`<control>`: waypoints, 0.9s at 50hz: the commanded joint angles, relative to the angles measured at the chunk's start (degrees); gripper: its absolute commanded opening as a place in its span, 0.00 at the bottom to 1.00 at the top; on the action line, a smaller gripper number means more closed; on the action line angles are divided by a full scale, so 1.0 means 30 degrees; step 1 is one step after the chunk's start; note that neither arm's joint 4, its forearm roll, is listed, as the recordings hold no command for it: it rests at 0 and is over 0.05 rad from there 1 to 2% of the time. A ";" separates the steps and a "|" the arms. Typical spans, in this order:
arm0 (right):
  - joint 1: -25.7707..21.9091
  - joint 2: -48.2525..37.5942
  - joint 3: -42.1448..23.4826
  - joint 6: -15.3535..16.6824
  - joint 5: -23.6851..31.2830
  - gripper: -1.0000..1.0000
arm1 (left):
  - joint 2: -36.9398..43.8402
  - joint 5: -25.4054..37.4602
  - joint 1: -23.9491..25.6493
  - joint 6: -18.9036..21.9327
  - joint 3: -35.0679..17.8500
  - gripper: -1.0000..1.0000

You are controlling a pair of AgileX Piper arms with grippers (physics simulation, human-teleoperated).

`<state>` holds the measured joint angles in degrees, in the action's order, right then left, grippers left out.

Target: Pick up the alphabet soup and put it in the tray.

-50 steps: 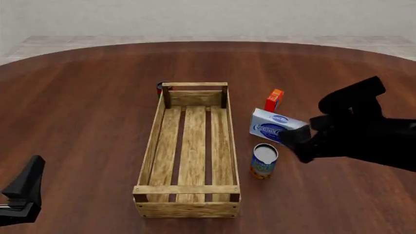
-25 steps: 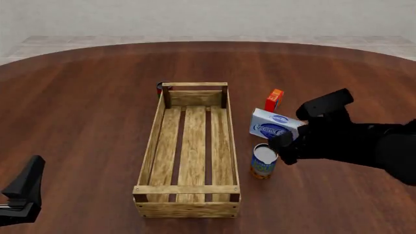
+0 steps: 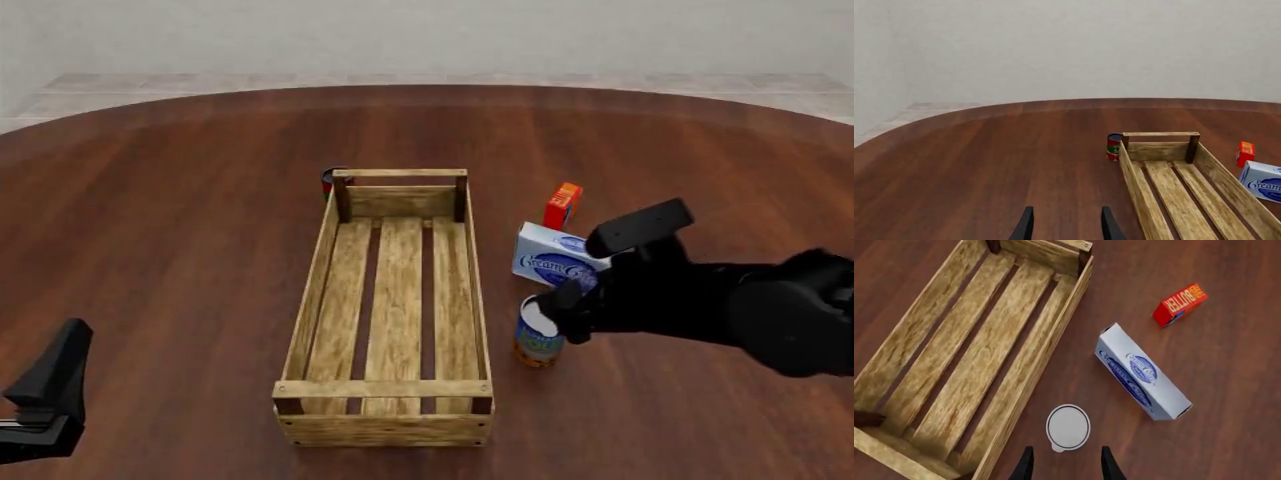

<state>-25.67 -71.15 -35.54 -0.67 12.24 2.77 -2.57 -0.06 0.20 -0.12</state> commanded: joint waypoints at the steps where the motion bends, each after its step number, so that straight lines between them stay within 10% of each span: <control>1: -0.0004 -0.1330 0.0172 -0.0051 -0.1141 1.00 | -0.0071 0.0072 0.0016 -0.0002 -0.0004 1.00; 45: 0.0145 -0.4589 0.0285 -0.0300 -0.3053 1.00 | -0.0072 0.0073 0.0015 -0.0004 -0.0004 1.00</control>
<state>-25.37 -82.27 -34.62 -1.68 4.76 2.77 -2.58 -0.06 0.21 -0.12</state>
